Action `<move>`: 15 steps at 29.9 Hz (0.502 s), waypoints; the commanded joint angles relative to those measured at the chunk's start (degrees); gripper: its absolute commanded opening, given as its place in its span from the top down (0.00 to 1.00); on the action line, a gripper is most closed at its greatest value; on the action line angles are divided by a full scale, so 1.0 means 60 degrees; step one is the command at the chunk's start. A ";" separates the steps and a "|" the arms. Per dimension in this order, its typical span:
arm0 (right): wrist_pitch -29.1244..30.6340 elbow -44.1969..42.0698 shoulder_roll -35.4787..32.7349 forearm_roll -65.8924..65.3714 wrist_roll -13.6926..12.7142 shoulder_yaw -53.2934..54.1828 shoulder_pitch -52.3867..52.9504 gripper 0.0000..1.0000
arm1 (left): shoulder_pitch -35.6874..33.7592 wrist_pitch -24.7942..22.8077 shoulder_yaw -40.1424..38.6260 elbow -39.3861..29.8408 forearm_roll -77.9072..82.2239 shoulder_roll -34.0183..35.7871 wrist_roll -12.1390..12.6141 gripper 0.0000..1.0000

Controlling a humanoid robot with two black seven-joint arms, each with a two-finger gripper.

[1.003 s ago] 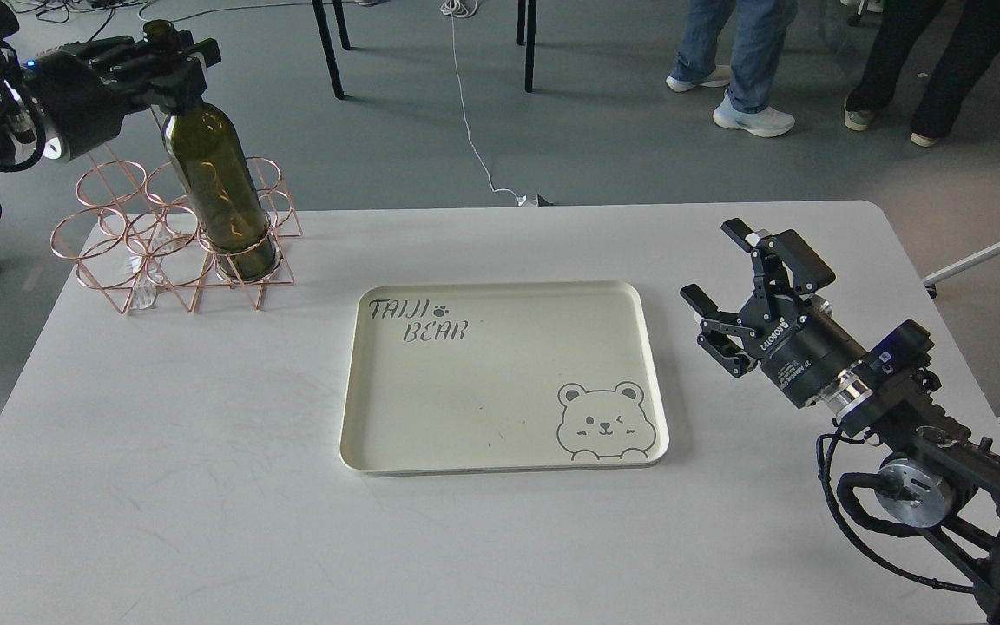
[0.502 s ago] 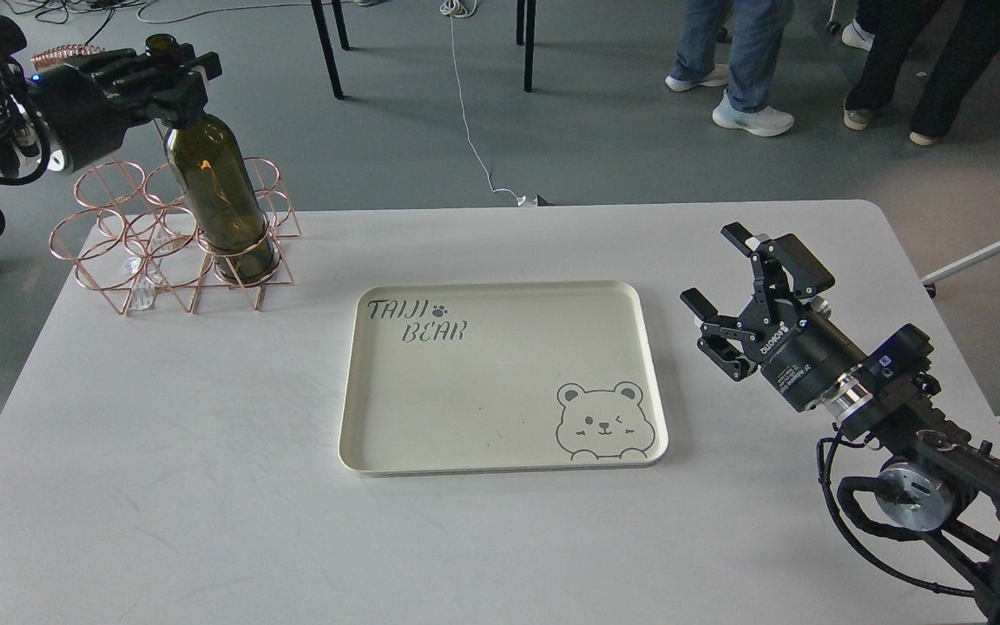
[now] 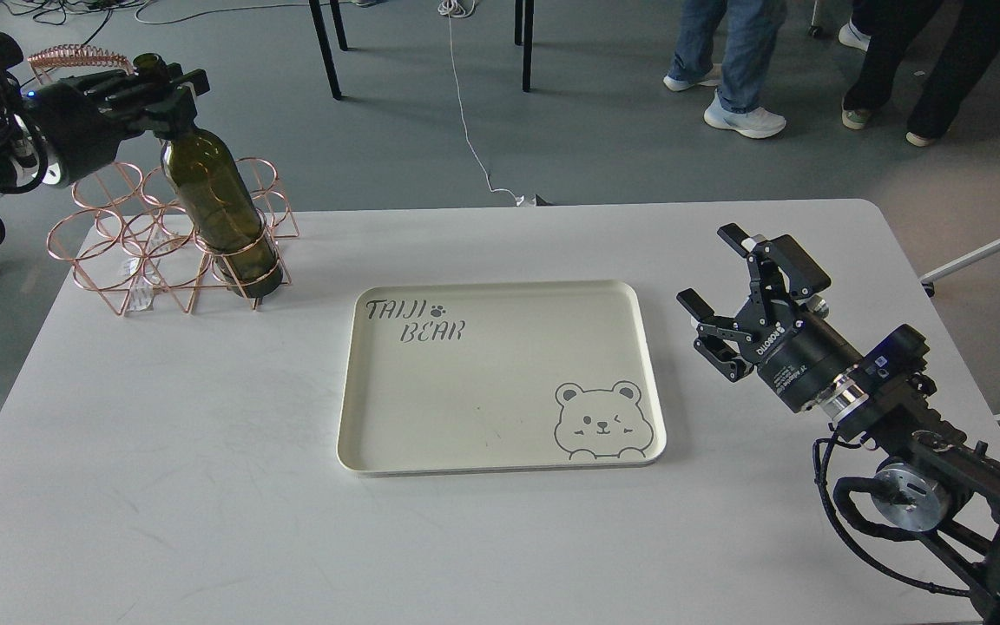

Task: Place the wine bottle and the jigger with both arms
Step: 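Hold the bottle upright in the rack with the left gripper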

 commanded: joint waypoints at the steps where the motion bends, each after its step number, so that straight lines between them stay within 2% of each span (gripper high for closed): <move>1: 0.0000 -0.0002 0.0016 -0.0046 0.0000 0.0004 0.0000 0.01 | -0.0014 -0.0002 -0.0001 0.0220 -0.0020 -0.0051 0.0013 0.96; 12: 0.0000 -0.0002 0.0075 -0.0046 0.0000 -0.0011 0.0000 0.01 | -0.0058 -0.0016 -0.0001 0.0484 -0.0269 -0.0139 0.0013 0.93; 13: 0.0000 -0.0002 0.0075 -0.0060 0.0000 -0.0011 0.0000 0.01 | -0.0058 -0.0016 -0.0001 0.0484 -0.0284 -0.0139 0.0013 0.89; 15: 0.0000 -0.0002 0.0075 -0.0060 0.0000 -0.0011 0.0000 0.01 | -0.0058 -0.0016 -0.0001 0.0484 -0.0284 -0.0139 0.0013 0.71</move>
